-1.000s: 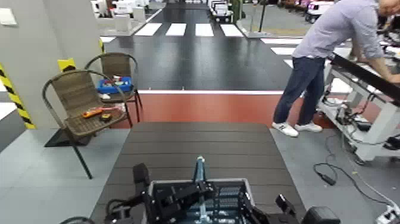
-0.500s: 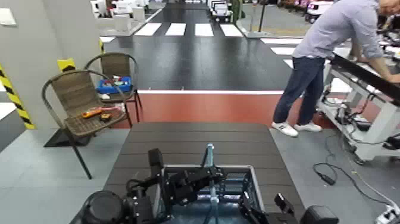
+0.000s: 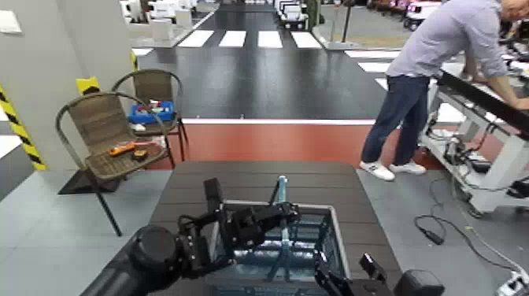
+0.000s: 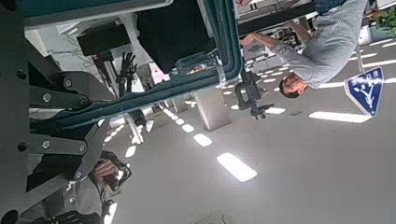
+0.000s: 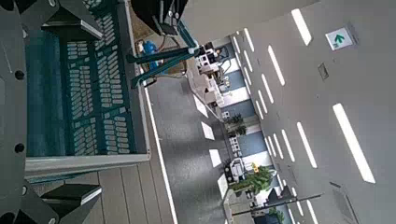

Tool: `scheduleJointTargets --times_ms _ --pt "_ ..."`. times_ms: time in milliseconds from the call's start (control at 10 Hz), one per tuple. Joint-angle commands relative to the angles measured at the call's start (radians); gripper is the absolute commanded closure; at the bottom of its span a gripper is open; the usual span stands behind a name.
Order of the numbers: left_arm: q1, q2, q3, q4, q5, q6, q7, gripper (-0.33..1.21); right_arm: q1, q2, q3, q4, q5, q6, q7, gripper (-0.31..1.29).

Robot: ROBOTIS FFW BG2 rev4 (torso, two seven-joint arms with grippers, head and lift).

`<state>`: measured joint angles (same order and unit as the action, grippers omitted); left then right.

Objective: Place the crate on the table.

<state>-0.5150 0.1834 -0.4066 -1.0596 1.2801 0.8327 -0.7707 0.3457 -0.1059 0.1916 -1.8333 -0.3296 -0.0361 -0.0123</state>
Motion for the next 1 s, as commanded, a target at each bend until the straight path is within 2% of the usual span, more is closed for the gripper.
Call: scheduleJointTargets --times_ms 100,400,1000 --pt "-0.074 -0.015 -0.054 0.110 -0.002 -0.030 -0.018 1.20 -0.004 -0.001 0.003 0.003 -0.003 -0.007 0.000 0.15" --pt "-0.126 -0.030 -0.084 0.196 -0.004 -0.052 -0.028 1.20 -0.008 -0.005 0.008 0.006 -0.006 -0.016 0.002 0.15" --pt "-0.177 -0.047 -0.133 0.291 -0.005 -0.073 -0.055 1.19 -0.013 -0.009 0.011 0.013 -0.009 -0.042 0.005 0.15"
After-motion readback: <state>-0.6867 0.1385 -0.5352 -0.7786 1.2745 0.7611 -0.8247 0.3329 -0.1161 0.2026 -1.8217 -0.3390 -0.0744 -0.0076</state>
